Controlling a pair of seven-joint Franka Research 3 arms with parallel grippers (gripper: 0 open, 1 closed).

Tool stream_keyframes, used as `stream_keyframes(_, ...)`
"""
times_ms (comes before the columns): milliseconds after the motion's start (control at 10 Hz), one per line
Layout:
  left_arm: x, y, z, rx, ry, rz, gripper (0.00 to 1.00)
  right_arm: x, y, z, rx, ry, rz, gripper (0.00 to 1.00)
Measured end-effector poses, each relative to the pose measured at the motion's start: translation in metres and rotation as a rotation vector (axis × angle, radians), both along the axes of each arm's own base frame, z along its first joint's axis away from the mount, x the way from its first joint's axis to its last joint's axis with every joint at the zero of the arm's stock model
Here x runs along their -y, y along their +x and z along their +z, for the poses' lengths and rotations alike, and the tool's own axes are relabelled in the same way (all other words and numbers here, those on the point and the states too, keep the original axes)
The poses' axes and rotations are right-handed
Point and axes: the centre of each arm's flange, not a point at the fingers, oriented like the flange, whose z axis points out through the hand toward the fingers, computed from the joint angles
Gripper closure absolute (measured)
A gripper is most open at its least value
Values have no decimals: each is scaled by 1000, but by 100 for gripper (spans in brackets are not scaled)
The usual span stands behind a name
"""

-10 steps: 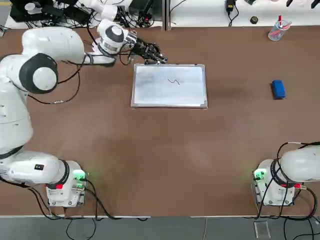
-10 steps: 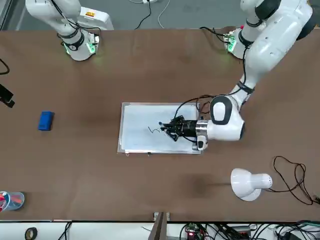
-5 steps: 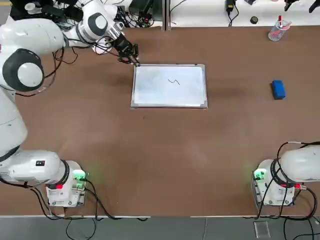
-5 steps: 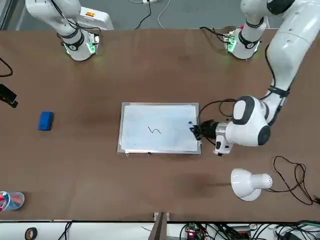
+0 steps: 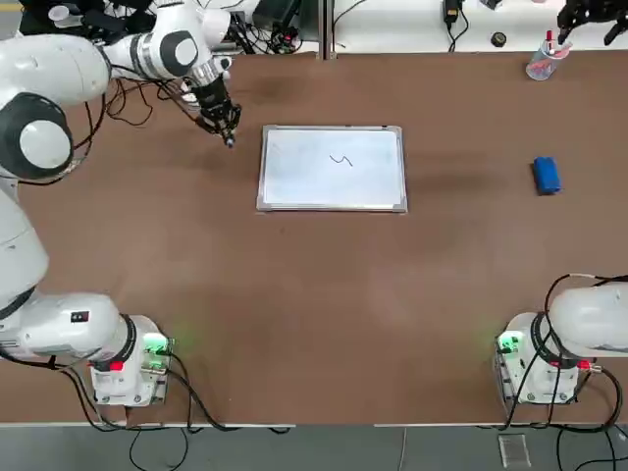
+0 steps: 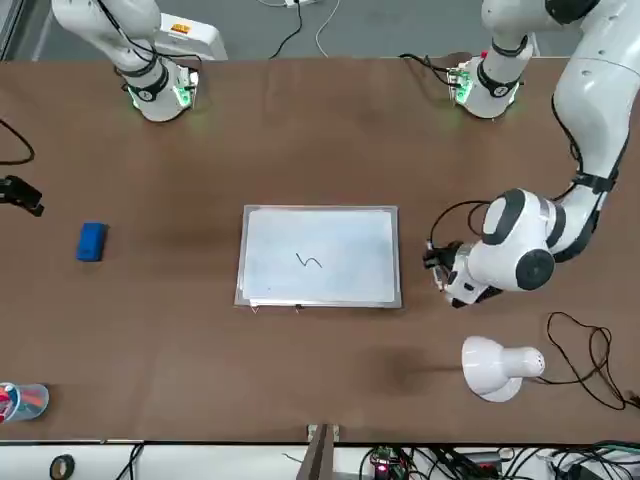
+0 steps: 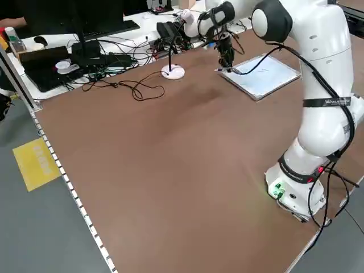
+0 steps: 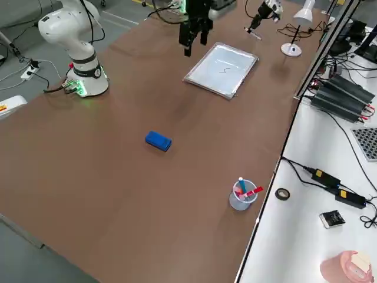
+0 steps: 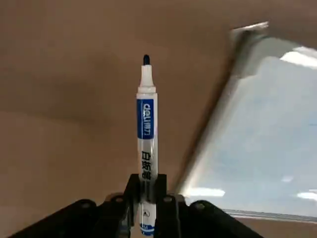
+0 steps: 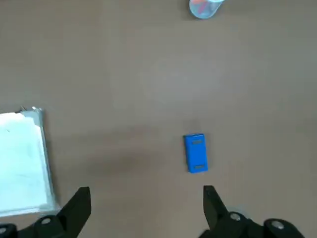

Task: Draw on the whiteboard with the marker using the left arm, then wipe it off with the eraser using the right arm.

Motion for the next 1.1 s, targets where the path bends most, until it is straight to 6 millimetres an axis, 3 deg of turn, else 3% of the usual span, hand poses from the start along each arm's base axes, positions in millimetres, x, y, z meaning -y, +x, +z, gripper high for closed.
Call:
stream_keyframes(600,-64,-31,-40,66,121,-248,82,40,-4,-61,6,-10,145,0)
stream_keyframes(800,-95,-38,-52,100,109,-292,82,56,-5,-98,48,-19,189,0)
stream_keyframes(1100,-123,-49,-73,171,118,-321,82,84,-9,-173,107,-33,270,0)
